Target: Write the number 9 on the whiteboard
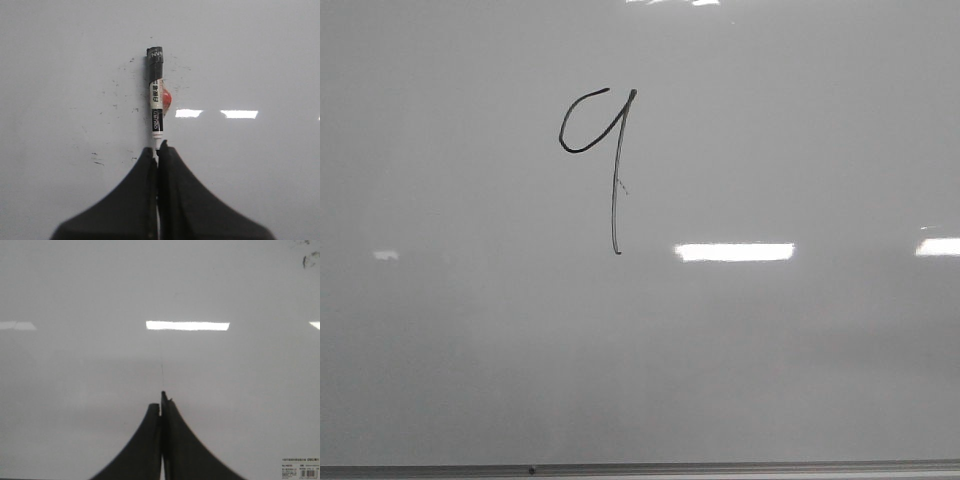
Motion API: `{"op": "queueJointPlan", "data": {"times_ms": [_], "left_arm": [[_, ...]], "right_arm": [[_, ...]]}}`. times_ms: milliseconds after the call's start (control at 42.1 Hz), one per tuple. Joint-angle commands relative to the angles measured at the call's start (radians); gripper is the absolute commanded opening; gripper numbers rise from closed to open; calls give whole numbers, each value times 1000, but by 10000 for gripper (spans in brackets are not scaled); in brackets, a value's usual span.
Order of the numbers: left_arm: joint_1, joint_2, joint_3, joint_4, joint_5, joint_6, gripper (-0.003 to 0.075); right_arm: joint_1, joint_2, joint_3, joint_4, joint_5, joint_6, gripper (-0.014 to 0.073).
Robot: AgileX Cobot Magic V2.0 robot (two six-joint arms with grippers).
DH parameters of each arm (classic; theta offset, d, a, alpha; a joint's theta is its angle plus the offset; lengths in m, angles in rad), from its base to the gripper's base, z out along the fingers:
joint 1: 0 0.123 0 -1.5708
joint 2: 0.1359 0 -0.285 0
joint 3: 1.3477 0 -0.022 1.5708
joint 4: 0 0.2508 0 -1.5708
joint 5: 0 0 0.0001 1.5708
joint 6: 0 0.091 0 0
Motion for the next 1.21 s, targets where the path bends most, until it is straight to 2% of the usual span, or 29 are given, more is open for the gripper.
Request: {"op": "queueJointPlan", "data": {"times_ms": [0,1187], "left_arm": [[-7,-10,1,0,-85,-12,-19],[-7,-10,1,0,-85,-12,-19]], "right_arm": [[-8,-20,-1,-12,-131,14,-68],[-8,-20,-2,-12,-107,14,-68]]}}
